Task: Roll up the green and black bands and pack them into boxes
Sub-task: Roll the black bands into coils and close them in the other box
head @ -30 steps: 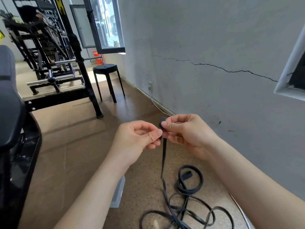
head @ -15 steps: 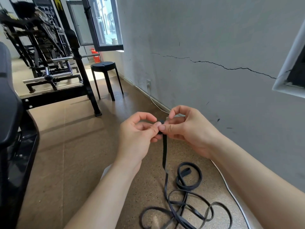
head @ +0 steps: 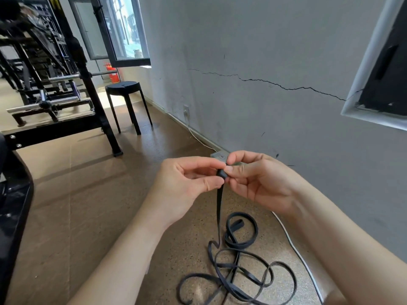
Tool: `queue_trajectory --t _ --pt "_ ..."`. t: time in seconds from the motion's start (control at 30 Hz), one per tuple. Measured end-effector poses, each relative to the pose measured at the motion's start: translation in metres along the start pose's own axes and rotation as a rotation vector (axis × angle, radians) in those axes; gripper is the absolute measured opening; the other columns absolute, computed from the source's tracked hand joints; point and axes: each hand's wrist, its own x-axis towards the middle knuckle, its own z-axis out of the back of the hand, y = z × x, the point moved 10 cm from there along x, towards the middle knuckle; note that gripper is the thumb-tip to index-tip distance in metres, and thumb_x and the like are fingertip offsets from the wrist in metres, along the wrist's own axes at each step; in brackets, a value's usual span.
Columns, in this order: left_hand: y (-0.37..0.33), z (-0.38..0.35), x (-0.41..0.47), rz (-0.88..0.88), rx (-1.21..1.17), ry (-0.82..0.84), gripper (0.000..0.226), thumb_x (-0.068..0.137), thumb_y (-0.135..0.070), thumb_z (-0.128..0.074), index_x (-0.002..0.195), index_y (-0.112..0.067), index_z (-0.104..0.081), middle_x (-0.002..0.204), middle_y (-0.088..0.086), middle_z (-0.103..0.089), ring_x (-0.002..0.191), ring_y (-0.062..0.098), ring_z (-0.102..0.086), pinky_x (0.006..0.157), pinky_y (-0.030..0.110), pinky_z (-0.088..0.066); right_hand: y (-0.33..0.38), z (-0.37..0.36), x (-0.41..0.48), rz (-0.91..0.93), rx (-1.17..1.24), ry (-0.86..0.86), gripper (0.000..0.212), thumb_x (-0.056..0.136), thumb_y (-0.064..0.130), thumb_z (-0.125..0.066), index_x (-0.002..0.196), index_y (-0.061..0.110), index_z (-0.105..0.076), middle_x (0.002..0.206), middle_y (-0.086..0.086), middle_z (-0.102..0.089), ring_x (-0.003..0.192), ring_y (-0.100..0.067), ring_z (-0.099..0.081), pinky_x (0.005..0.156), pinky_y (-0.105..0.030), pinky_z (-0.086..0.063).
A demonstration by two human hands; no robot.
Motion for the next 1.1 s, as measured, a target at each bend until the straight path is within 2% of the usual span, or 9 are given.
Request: queue_trajectory --t 0.27,0.4,0.57,0.67,0.73,0.8,0.9,1.0,1.1 --pt "0.003 0.002 -0.001 -0.02 -0.015 -0.075 0.025 0.066 0.006 -0.079 0.072 -0.018 -0.074 0.074 0.0 -0.074 0.072 0.013 -0.07 0.069 0.021 -0.055 0.001 0.004 -0.002 0.07 0.006 -0.053 0.021 0.06 -0.001 -0.068 0.081 0.004 -0.066 0.072 -0.011 -0.068 0.057 -0.013 -0.065 0.056 -0.018 -0.057" --pt "0.01 0.002 0.001 0.02 -0.063 -0.062 0.017 0.067 -0.001 -0.078 0.077 -0.014 -0.073 0.075 -0.003 -0.071 0.074 0.007 -0.066 0.068 0.017 -0.05 0.003 0.003 -0.004 0.128 -0.008 -0.098 0.017 0.078 -0.013 -0.062 0.078 0.004 -0.065 0.074 -0.011 -0.067 0.063 -0.015 -0.067 0.062 -0.021 -0.058" --pt "0.015 0.014 0.001 0.076 -0.082 -0.174 0.015 0.065 -0.003 -0.08 0.071 -0.015 -0.075 0.071 0.002 -0.073 0.07 0.012 -0.068 0.067 0.021 -0.054 0.028 -0.005 -0.014 0.373 -0.454 -0.161 0.02 0.083 -0.01 -0.065 0.077 0.008 -0.07 0.071 -0.01 -0.069 0.07 -0.02 -0.069 0.076 -0.03 -0.06" --pt "0.018 0.021 0.0 0.106 -0.012 -0.217 0.016 0.064 -0.001 -0.082 0.066 -0.016 -0.076 0.067 0.005 -0.073 0.068 0.016 -0.069 0.073 0.031 -0.056 0.037 -0.014 -0.018 0.454 -0.714 -0.175 0.019 0.083 -0.007 -0.066 0.081 0.011 -0.071 0.077 -0.008 -0.074 0.075 -0.023 -0.073 0.08 -0.039 -0.06" --pt "0.019 0.023 -0.002 0.116 0.026 -0.243 0.016 0.064 -0.003 -0.084 0.064 -0.018 -0.077 0.065 0.005 -0.072 0.068 0.021 -0.07 0.076 0.04 -0.059 0.037 -0.017 -0.018 0.45 -0.779 -0.171 0.012 0.08 0.003 -0.074 0.082 0.015 -0.072 0.077 -0.006 -0.074 0.077 -0.024 -0.073 0.081 -0.043 -0.059" --pt "0.017 0.022 -0.004 0.09 0.102 -0.265 0.015 0.065 -0.009 -0.085 0.065 -0.021 -0.076 0.064 0.002 -0.072 0.069 0.023 -0.071 0.075 0.046 -0.06 0.036 -0.016 -0.018 0.432 -0.781 -0.191 0.012 0.076 0.014 -0.081 0.082 0.015 -0.071 0.075 -0.006 -0.074 0.075 -0.025 -0.072 0.08 -0.044 -0.059" --pt "0.009 0.017 -0.005 0.022 0.215 -0.269 0.025 0.069 -0.007 -0.083 0.069 -0.03 -0.074 0.062 -0.003 -0.071 0.064 0.017 -0.07 0.07 0.045 -0.059 0.032 -0.009 -0.015 0.384 -0.695 -0.212 0.014 0.076 0.011 -0.08 0.082 0.006 -0.068 0.074 -0.012 -0.074 0.073 -0.031 -0.072 0.078 -0.047 -0.06" --pt "0.003 0.014 -0.005 -0.018 0.248 -0.25 0.035 0.07 -0.004 -0.081 0.075 -0.037 -0.071 0.064 -0.007 -0.071 0.065 0.011 -0.07 0.07 0.036 -0.059 0.026 -0.002 -0.012 0.31 -0.545 -0.21 0.014 0.077 0.004 -0.078 0.078 0.004 -0.064 0.068 -0.012 -0.068 0.062 -0.023 -0.066 0.065 -0.032 -0.058" --pt "-0.001 0.008 -0.005 -0.042 0.302 -0.187 0.031 0.068 -0.011 -0.084 0.083 -0.036 -0.075 0.072 -0.012 -0.073 0.07 0.005 -0.07 0.072 0.026 -0.059 0.019 0.005 -0.011 0.228 -0.365 -0.207 0.015 0.077 0.0 -0.076 0.078 0.005 -0.062 0.072 -0.016 -0.067 0.06 -0.019 -0.065 0.056 -0.023 -0.054"
